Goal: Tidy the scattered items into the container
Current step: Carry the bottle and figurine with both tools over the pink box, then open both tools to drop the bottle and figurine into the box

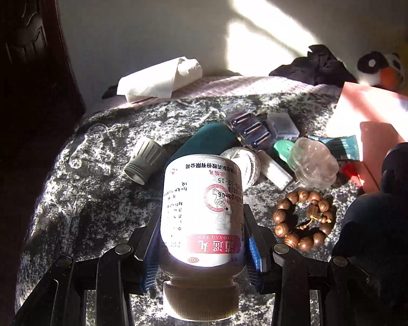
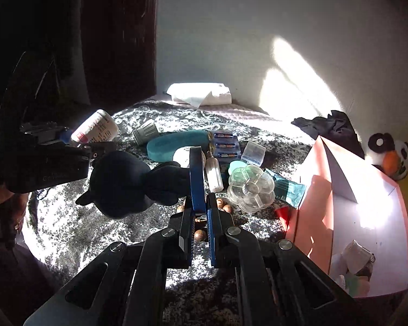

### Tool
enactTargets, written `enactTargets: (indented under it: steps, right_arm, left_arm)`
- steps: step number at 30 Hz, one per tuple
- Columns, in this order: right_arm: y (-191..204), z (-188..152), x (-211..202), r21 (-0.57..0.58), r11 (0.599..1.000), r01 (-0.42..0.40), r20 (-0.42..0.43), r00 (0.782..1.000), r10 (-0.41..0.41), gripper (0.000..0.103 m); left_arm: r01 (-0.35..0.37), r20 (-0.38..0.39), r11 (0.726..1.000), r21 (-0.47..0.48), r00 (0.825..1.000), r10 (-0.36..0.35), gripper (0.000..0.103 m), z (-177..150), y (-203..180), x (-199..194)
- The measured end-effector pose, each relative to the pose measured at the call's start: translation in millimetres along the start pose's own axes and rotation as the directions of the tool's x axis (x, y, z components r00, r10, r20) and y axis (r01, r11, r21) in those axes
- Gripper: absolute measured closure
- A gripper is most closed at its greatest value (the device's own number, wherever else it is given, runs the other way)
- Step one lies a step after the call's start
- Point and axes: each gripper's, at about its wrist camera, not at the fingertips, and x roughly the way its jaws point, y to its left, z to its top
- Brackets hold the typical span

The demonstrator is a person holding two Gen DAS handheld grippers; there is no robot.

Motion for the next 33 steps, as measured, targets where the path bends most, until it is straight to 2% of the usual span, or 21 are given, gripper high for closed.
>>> enactTargets:
  steps: [9,15,20,27,33]
  right_arm:
    - [-38,-11,-98,0.064,0.994,0.091,0.108,0.989,-0.098,0.095]
    - [-88,-29,-156,0.161,0.972,0.169,0.16,0.968,-0.195,0.095]
    - [-138,-51,-195,0.268,0.938,0.219,0.177,0.946,-0.271,0.095]
    - [-203,-76,-228,0.372,0.868,0.33,0.156,0.899,-0.408,0.094]
    - [-254,-91,-220,0.436,0.816,0.38,0.098,0.881,-0.463,0.094]
  left_arm:
    - [0.066,0.096,0.995,0.077,0.993,-0.073,0.059,20,-74,-49]
    - [0.129,0.128,0.981,0.146,0.981,-0.148,0.059,42,-140,-62]
    - [0.18,0.149,0.958,0.222,0.965,-0.216,0.059,61,-205,-71]
    - [0.248,0.123,0.919,0.306,0.947,-0.296,0.059,73,-287,-64]
    - [0.282,0.069,0.899,0.336,0.944,-0.323,0.059,73,-327,-34]
